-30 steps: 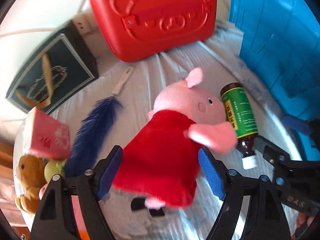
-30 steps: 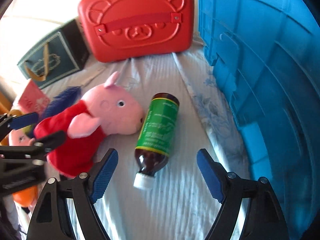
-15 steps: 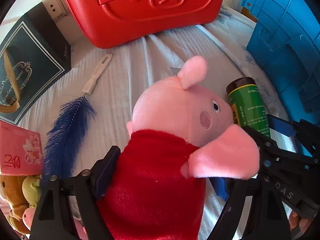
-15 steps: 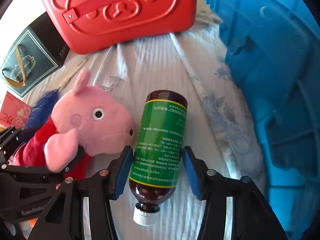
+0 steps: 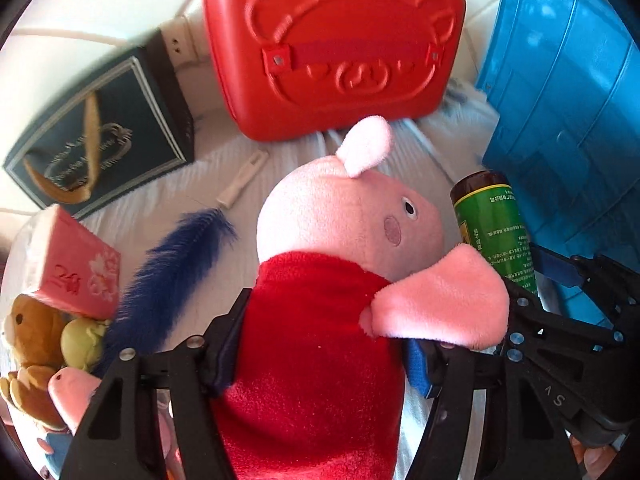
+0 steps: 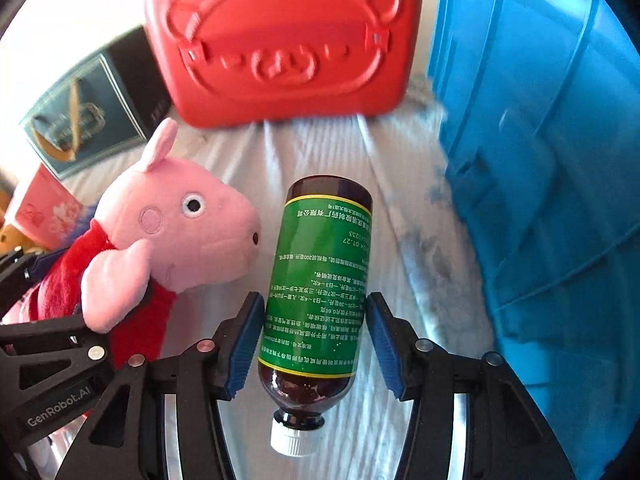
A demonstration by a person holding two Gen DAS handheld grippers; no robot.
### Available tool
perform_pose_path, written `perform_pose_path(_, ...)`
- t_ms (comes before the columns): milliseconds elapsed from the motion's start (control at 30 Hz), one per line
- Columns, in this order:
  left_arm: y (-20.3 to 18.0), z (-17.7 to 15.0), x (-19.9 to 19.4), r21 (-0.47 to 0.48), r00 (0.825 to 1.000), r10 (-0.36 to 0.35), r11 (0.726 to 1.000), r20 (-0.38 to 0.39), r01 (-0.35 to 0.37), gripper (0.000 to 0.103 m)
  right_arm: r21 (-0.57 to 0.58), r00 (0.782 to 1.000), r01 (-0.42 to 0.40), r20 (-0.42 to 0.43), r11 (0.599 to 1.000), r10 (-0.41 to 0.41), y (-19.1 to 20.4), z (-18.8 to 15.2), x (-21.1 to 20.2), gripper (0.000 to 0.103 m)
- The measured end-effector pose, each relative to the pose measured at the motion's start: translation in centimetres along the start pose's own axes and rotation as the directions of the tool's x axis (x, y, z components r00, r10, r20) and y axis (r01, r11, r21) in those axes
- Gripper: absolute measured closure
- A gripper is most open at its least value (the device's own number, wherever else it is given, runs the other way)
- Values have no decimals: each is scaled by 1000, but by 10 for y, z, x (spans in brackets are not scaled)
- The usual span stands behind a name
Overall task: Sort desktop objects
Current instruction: 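Grasp the Peppa plush with the left tool while the right grasps the brown bottle, then carry the plush and bottle over the blue bin and open both tools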
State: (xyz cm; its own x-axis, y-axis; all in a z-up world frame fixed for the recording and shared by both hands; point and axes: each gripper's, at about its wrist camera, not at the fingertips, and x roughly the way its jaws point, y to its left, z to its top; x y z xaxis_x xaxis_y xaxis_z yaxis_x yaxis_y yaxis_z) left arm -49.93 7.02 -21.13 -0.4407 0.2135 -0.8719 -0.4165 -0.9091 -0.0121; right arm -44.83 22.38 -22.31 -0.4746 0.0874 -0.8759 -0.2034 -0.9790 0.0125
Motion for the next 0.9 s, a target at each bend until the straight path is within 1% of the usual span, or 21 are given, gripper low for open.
perform_pose_path(100,4,0,-30,-26,998,21,999,66,-20,38,-25,997,4,72,1000,-2,8,5,-27,51)
perform_pose_path(200,8,0,-67,-50,991,20,999,130,-13,38,-50,987,-1,161,999,9,17,8,-69,51)
perform_pose_path(267,7,-2,-94,-53,984,24,998,174,-15,38,-57,977,-4,215,998,16,21,8,-98,51)
perform_pose_path(367,3,-8,-143,-53,967,31,998,254,-18,38,-61,957,-5,288,998,22,29,9,-142,51)
perform_pose_path(433,-1,-12,-171,-54,953,33,998,303,-17,38,-61,938,1,346,998,20,29,4,-180,51)
perform_pose_path(533,-17,-18,-220,-45,922,41,999,385,-25,38,-52,909,14,417,999,9,30,-10,-232,51)
perform_pose_path(600,-29,-21,-247,-27,901,27,999,434,-17,38,-36,886,21,464,999,-2,23,-22,-270,51)
perform_pose_path(733,-65,-25,-296,26,854,-23,1000,520,11,38,18,842,45,538,999,-48,0,-48,-335,51)
perform_pose_path(900,-123,-19,-336,109,810,-117,992,575,66,38,97,786,105,602,990,-142,-36,-70,-396,51)
